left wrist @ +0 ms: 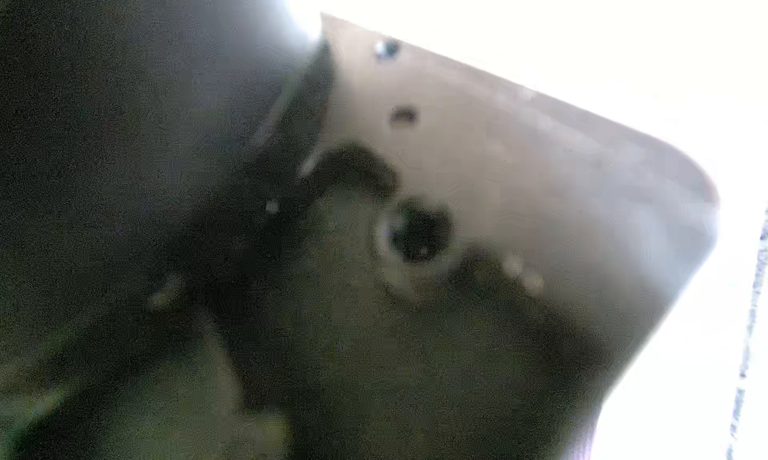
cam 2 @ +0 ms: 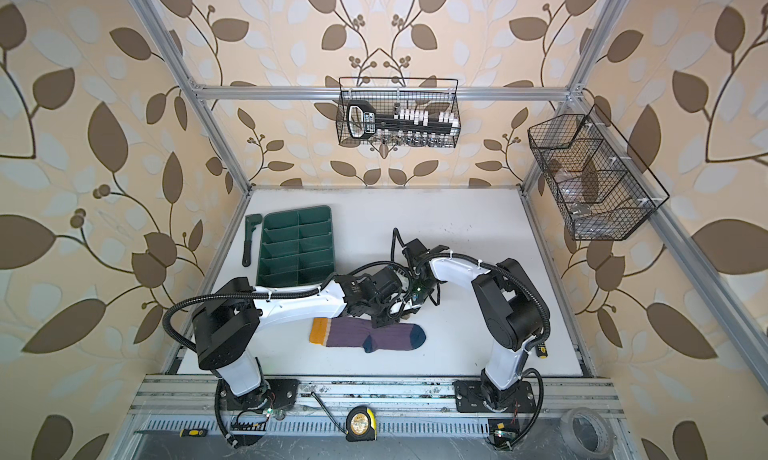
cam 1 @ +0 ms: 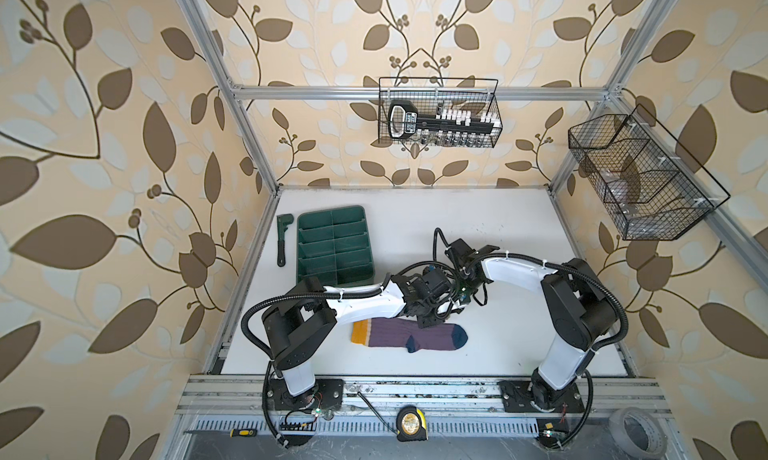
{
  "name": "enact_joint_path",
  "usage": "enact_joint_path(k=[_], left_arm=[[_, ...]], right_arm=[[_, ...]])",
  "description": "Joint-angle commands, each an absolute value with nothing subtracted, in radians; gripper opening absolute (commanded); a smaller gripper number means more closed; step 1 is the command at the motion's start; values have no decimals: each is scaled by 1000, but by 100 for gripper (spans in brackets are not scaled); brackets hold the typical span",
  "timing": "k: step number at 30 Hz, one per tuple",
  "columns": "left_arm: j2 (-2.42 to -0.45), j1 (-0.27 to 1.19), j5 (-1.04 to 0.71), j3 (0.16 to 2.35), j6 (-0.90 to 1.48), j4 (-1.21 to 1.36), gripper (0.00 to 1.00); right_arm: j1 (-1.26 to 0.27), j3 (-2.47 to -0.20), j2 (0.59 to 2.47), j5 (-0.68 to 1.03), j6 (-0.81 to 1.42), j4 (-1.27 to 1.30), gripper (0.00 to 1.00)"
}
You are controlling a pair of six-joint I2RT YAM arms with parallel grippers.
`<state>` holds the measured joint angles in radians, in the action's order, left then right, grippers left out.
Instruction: Roll the socks
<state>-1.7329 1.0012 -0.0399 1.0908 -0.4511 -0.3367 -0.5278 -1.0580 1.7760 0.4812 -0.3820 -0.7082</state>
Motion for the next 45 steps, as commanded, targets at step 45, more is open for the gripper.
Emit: enact_joint_path(k=[45], left_arm=[[-1689,1109,354,821,-496,0,81]], right_arm=[[-543,-1252,1974,650,-526,-938,12]])
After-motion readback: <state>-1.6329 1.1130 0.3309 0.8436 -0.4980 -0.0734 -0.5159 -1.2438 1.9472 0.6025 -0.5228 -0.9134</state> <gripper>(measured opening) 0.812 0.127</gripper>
